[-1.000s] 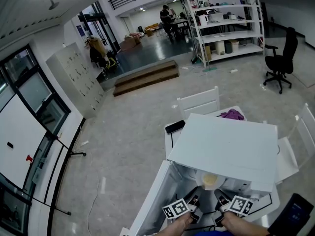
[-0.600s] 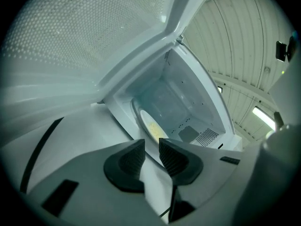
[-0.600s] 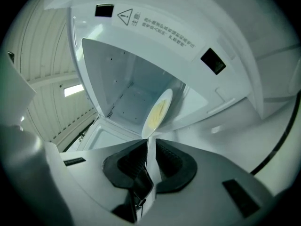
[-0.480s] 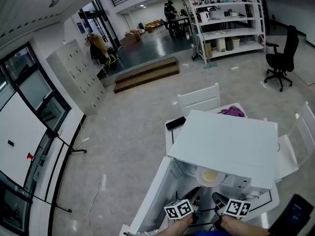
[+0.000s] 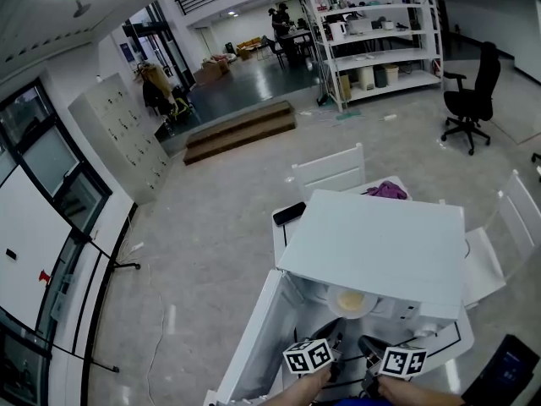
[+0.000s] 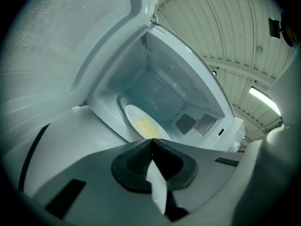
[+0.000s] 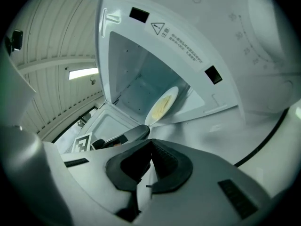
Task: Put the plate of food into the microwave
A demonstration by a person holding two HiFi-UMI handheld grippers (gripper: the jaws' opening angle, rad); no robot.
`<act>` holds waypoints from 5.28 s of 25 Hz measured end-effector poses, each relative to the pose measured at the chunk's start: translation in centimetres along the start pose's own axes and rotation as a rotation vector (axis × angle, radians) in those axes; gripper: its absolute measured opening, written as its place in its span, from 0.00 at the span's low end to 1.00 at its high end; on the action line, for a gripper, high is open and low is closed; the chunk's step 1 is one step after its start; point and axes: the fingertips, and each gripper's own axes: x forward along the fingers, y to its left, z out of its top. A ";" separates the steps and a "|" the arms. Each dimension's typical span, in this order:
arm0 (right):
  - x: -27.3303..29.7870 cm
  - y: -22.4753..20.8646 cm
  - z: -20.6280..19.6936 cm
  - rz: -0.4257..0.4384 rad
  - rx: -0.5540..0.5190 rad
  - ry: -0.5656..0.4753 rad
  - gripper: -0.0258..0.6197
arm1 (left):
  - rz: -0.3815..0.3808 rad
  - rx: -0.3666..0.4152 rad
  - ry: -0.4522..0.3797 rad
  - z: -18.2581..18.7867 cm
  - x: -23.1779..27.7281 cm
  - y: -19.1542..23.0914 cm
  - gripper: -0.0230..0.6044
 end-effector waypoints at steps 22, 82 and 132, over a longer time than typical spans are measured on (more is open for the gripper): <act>-1.7 0.1 0.6 0.002 -0.062 -0.005 0.04 | 0.015 -0.003 0.033 1.0 3.0 0.0 0.05; -3.0 0.1 1.1 -0.030 -0.098 -0.040 0.04 | 0.058 -0.004 0.032 1.6 0.9 0.5 0.05; -12.7 1.0 -0.2 0.024 -0.295 -0.037 0.04 | 0.023 0.064 -0.044 -6.7 -9.7 -9.9 0.05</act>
